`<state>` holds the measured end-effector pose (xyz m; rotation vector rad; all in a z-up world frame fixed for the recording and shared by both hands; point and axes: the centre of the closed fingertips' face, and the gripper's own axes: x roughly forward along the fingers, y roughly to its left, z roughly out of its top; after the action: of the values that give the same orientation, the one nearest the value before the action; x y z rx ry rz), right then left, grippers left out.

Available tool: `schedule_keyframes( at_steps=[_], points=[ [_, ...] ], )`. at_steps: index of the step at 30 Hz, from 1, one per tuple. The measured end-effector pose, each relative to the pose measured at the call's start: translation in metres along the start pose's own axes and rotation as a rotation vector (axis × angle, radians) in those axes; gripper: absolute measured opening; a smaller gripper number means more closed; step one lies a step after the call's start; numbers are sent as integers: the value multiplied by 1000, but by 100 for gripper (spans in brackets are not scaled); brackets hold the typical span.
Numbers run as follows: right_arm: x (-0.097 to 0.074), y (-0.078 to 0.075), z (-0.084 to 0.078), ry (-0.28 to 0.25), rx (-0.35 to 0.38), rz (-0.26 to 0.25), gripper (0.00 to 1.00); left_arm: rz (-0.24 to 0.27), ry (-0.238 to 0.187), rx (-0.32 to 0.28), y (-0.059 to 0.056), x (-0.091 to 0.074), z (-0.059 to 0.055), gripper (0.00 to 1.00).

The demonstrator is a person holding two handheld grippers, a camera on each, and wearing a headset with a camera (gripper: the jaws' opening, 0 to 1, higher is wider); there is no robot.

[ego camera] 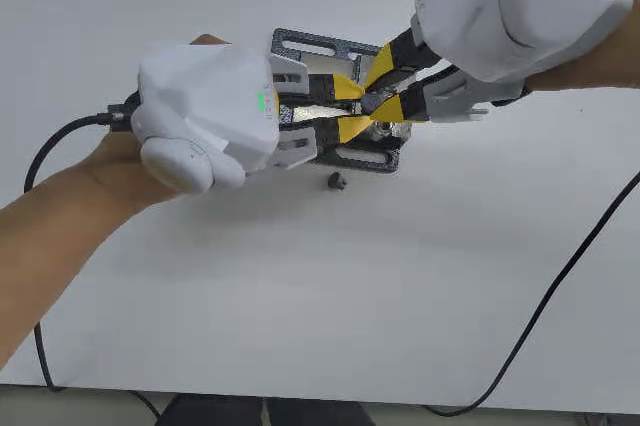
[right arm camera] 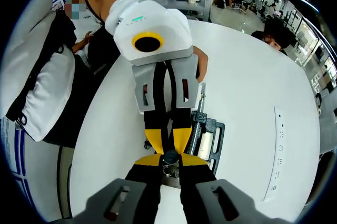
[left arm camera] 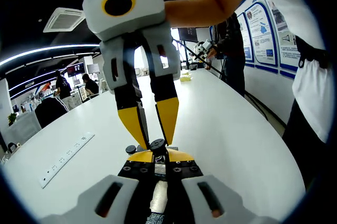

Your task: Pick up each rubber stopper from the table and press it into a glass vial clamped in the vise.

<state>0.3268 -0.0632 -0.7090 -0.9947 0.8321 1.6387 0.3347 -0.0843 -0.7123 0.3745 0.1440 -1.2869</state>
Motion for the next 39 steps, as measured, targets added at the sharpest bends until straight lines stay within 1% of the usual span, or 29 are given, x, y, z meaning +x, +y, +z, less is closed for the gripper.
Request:
schedule_keyframes(
  at_steps=[4, 10, 15, 16, 18, 22, 30, 39],
  points=[
    [0, 0, 0, -2, -3, -3, 12, 1, 2, 7, 0, 0, 0, 3],
    [0, 0, -1, -4, -6, -9, 11, -1, -2, -1, 0, 1, 0, 3],
    [-1, -3, 0, -12, -6, -26, 11, 3, -6, -27, 3, 1, -2, 5],
    [-1, -4, 0, -15, -1, -27, 11, -1, -9, -42, 2, 1, -2, 6],
    [-1, -5, 1, -18, -3, -34, 11, 1, -8, -40, 3, 1, -3, 6],
    [0, -5, 1, -19, 1, -34, 11, 4, -11, -49, 4, 0, -4, 5],
    [1, -5, 1, -21, 12, -34, 11, 8, -12, -44, 6, 1, -4, 3],
    [4, -7, -1, -18, 19, -22, 12, 2, 2, 1, 5, 3, -7, 3]
  ],
)
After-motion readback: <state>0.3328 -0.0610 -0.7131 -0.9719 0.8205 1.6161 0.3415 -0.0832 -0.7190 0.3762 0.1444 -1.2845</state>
